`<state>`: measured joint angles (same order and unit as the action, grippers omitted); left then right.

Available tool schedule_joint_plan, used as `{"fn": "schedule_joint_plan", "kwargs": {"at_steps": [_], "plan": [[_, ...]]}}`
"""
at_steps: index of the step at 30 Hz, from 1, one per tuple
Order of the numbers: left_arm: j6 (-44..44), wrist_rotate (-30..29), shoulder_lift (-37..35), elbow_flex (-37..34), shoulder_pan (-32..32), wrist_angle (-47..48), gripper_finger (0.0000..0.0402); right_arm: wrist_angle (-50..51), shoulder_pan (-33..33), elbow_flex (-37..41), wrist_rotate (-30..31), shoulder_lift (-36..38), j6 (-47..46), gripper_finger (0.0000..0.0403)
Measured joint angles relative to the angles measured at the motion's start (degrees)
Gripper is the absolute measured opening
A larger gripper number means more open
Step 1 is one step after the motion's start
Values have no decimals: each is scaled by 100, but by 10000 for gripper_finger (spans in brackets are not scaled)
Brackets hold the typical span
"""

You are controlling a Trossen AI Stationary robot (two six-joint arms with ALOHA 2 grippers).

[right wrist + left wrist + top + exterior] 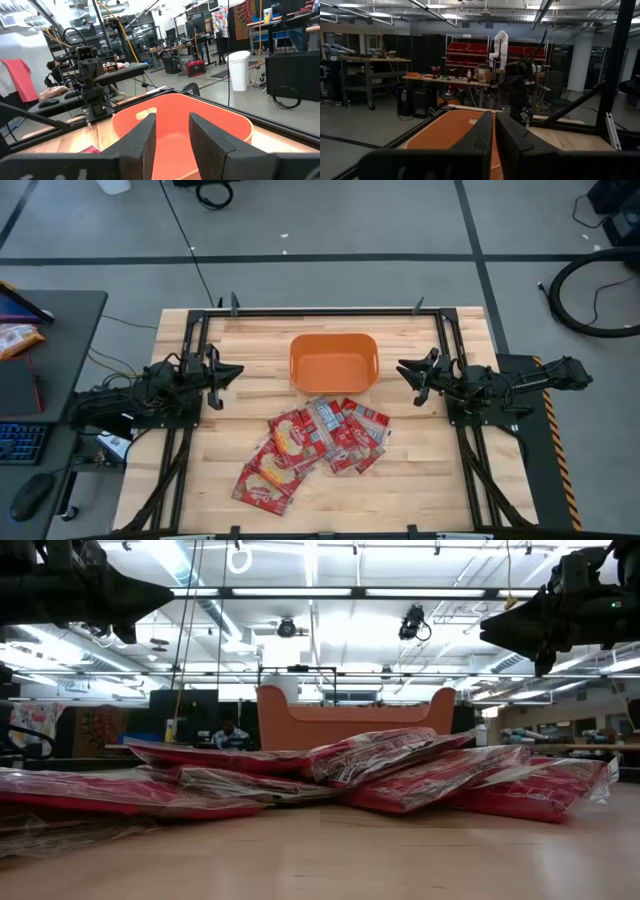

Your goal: Sort popcorn bags into baskets

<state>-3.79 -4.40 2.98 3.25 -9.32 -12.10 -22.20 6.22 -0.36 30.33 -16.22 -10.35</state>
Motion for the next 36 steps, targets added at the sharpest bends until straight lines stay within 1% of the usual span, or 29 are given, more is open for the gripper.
{"fn": "schedule_joint_plan", "kwargs": {"at_steps": [18,21,23,25,28,29,32,36], "plan": [[-4,-1,0,0,0,-14,25,0,0,0,0,-1,0,120],[148,-2,2,0,2,-368,25,-2,2,0,1,-1,10,120],[122,-1,-2,0,5,-726,25,-6,-4,0,2,1,245,120],[-290,1,-1,0,4,-975,25,-19,-5,0,2,1,537,120],[-1374,0,0,0,4,-1134,25,-123,-5,0,2,-1,916,120],[-1596,0,0,0,4,-1125,25,-204,-5,0,2,-1,1029,120],[-1654,178,0,0,0,-972,25,-656,-5,1,2,-1,1044,120],[-1677,564,1,0,4,-738,25,-1570,-5,0,-22,-1,1105,120]]}}
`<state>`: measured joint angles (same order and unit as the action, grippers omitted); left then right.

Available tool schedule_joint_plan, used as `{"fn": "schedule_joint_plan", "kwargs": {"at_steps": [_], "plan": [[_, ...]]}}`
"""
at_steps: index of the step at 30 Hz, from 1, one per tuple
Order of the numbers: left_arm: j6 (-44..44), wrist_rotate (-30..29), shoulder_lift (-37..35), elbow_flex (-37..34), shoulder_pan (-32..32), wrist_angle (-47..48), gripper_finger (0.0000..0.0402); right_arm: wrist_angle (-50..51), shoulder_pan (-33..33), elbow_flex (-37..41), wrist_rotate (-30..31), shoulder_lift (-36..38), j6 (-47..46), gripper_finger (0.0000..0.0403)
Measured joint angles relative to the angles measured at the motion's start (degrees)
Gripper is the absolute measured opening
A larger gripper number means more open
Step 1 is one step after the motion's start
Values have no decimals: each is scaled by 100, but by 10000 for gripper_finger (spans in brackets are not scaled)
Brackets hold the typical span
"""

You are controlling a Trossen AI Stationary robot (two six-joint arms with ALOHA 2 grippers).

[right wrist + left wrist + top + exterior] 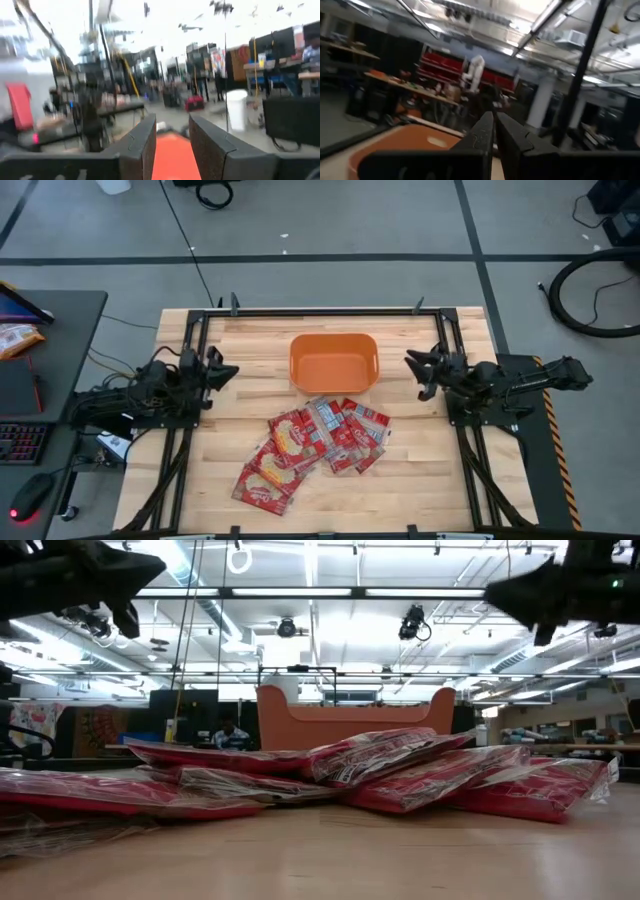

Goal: Sort popcorn bags into baskets
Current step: Put the red popcorn bag into the orange bin

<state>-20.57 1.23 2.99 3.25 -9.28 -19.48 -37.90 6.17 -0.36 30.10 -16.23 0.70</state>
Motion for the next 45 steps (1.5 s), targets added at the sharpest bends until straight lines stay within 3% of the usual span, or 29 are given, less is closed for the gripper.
{"fn": "schedule_joint_plan", "kwargs": {"at_steps": [6,12,18,24,32,35,40,45], "plan": [[-135,412,2,0,76,20,25,-561,-56,-199,-954,-171,-650,120],[-119,4,2,0,296,-32,25,1725,-19,-1535,-1183,-1424,-801,116],[-67,-310,2,0,369,-36,25,2505,211,-2568,-1394,-3057,-85,115],[356,-316,-1,0,363,-291,25,2879,618,-3087,-1317,-4385,182,115],[386,-316,1,0,363,-298,25,3629,1360,-3879,-409,-5994,250,115],[388,-317,-1,0,363,-298,25,3986,1577,-4379,-326,-6560,239,119],[475,-315,1,0,361,-292,25,4904,1813,-5394,-386,-7512,93,152],[477,-315,1,0,361,-285,25,5186,1921,-6196,-581,-8287,349,198]]}}
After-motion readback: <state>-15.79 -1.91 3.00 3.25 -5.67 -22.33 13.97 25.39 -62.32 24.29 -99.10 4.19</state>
